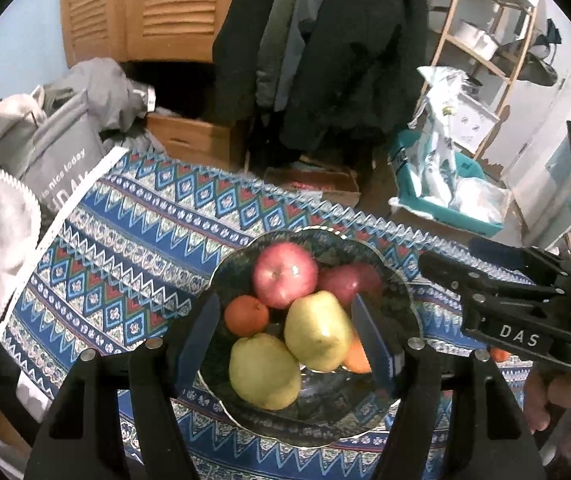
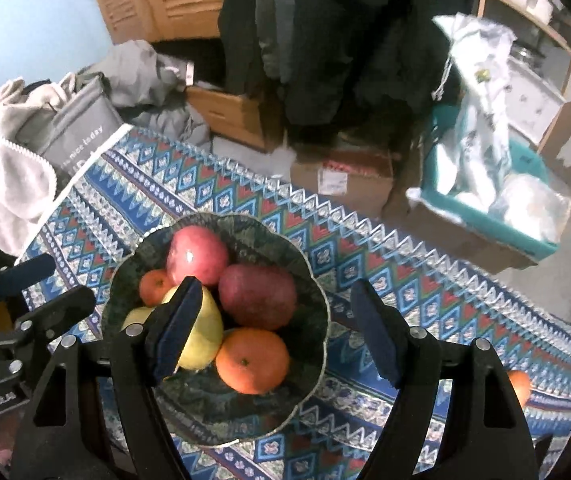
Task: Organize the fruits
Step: 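Raise both tools from the plate and move toward the two tangerines on the cloth, then close the right tool on the larger tangerine while the left tool approaches the smaller one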
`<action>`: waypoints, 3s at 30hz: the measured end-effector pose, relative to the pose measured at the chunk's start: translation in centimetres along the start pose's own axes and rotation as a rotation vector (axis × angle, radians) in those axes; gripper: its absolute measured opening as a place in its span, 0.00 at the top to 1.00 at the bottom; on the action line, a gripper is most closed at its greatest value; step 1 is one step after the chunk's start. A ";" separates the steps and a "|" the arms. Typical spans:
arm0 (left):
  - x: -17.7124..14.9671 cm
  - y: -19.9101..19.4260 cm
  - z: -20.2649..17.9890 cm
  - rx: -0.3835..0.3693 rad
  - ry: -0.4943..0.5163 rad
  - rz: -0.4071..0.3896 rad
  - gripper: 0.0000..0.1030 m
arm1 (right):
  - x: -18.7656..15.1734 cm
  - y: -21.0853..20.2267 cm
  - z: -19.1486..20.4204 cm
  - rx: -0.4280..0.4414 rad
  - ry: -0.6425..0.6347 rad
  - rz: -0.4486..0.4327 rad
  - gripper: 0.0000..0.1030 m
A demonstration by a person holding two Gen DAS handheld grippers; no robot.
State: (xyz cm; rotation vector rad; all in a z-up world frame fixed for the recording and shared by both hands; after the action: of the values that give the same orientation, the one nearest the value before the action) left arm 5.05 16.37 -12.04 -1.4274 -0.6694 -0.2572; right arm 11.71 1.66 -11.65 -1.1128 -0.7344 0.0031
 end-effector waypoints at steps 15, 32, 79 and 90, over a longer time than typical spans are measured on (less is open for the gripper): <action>1.0 -5.5 -3.3 -0.024 0.060 -0.107 0.28 | -0.9 -11.1 -1.9 -0.123 0.040 -0.193 0.25; 1.3 -10.6 -8.5 -0.103 0.129 -0.191 0.24 | -4.0 -20.0 -3.6 -0.226 0.052 -0.306 0.25; -1.4 -4.5 -24.0 -0.108 0.400 -0.074 0.17 | -11.8 -18.0 -19.6 -0.279 0.329 -0.118 0.25; -2.0 1.5 -26.5 -0.080 0.424 0.031 0.17 | -12.9 -11.2 -24.0 -0.210 0.408 0.015 0.25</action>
State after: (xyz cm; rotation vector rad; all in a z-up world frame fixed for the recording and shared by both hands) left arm 11.47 -9.35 -14.45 -1.3998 -0.2921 -0.5493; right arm 10.75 -27.57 -15.10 -1.2689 -0.3649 -0.2868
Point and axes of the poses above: each gripper's, at about its wrist camera, not at the fingertips, and y roughly the way its jaws point, z to its left, x to its top, the point moved 2 cm from there along y, roughly the way its jaws point, and after that the axes turned 12 degrees about x, right-handed, at the moved point
